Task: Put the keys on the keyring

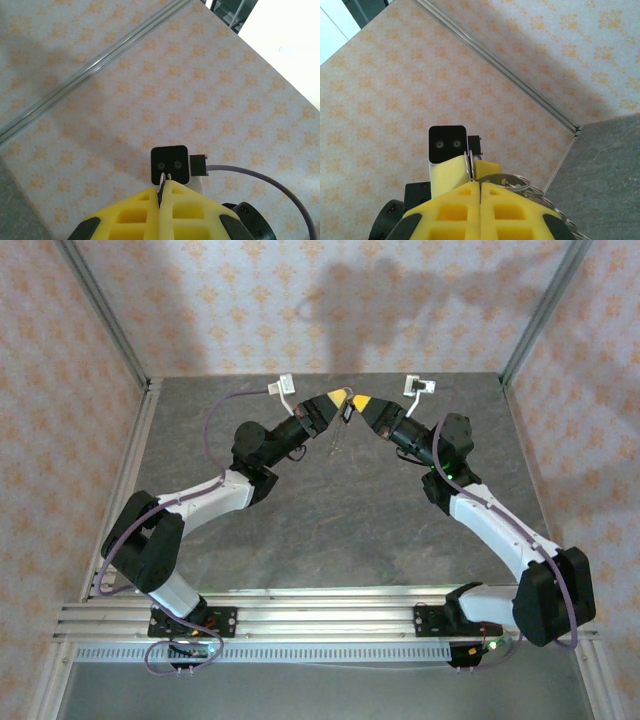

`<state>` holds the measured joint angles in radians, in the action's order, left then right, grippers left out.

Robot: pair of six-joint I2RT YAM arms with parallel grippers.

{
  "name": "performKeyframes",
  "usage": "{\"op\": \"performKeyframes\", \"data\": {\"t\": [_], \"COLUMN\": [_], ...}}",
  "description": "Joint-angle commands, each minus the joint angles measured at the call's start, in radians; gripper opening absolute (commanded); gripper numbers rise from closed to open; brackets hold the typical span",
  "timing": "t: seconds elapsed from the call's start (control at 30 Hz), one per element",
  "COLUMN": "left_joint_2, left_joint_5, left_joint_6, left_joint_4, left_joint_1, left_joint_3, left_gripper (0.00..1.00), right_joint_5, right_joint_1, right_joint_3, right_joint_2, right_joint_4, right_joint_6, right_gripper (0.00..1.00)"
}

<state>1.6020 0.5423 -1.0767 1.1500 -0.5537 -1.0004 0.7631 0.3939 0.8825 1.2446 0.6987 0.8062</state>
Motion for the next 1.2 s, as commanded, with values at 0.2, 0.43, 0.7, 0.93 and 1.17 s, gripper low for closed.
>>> {"op": "performKeyframes", "data": {"t": [0.2,0.43,0.7,0.93,1.17], "left_joint_2": [-0.002,-0.002,0.005,-0.003,-0.007], "left_joint_5": [-0.002,-0.002,-0.002,0.001,-0.001], "left_joint_6": [-0.008,-0.01,-0.012,-0.006,-0.007], "left_joint_4": [0.068,0.068,0.067,0.054,0.044], "left_joint_1": [0.005,0.005,0.005,0.005,0.005], "left_joint_3": [-0.046,-0.049,-0.051,-0.049,-0.05], "left_gripper": [0.0,0.0,0.0,0.0,0.0], "right_joint_5": [0.021,0.026,0.024,-0.049,-0.066], "right_joint_1": [0.008,0.031,0.05,-0.019,-0.092], "right_joint_3": [-0.026,-0.029,-0.018,-0.042,-0.039], "right_joint_2": [-0.005,0.006,0.01,-0.111,-0.163], "right_joint_4": [0.057,0.05,0.008,-0.171,-0.172], "right_joint_6": [0.001,-0.002,-0.03,-0.108,-0.073], "right_gripper": [0.0,0.0,0.0,0.32,0.4]}}
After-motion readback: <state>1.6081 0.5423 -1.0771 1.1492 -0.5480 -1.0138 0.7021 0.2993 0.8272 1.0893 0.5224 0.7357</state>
